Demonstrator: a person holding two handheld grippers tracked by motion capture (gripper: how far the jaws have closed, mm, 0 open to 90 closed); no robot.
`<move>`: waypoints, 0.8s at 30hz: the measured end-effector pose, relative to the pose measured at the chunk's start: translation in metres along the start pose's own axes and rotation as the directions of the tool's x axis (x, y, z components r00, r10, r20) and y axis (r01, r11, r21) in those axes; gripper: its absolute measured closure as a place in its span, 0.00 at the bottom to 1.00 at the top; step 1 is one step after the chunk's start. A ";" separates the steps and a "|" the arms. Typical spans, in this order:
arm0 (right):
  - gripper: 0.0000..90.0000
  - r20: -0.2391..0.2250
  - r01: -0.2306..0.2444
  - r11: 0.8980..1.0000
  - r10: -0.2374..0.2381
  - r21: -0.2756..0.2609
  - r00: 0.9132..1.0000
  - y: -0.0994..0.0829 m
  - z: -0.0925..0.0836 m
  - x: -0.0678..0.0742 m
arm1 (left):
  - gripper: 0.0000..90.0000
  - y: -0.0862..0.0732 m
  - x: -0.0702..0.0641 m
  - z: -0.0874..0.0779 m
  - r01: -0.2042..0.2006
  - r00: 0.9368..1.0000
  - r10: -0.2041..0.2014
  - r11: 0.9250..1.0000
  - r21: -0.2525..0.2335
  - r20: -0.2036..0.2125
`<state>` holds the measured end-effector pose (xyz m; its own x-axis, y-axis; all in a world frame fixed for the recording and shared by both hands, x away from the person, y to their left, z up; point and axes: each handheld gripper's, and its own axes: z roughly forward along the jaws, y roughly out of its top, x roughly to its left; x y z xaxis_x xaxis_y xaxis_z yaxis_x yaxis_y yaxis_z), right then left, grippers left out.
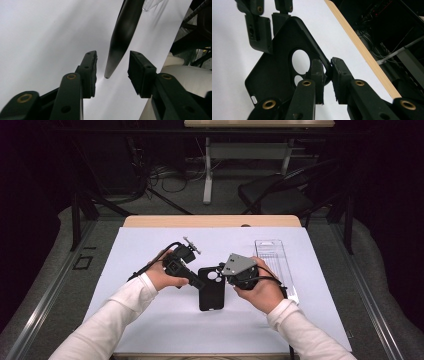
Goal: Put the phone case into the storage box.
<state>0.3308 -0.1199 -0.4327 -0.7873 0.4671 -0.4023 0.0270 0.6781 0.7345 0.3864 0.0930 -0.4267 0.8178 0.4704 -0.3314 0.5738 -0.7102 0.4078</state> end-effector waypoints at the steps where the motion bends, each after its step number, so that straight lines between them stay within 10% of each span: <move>1: 0.89 0.000 0.002 1.000 -0.002 -0.002 1.000 -0.001 0.000 -0.001 | 0.63 0.000 0.000 0.000 0.000 1.000 0.000 1.000 -0.005 0.002; 24: 0.89 0.023 -0.039 0.997 0.040 -0.060 0.999 -0.016 -0.020 -0.027 | 0.58 -0.013 0.005 -0.011 -0.003 1.000 0.001 0.996 -0.090 -0.029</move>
<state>0.3394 -0.1550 -0.4227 -0.7714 0.5067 -0.3850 0.0203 0.6242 0.7810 0.3834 0.1107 -0.4243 0.8191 0.4849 -0.3065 0.5727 -0.6617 0.4838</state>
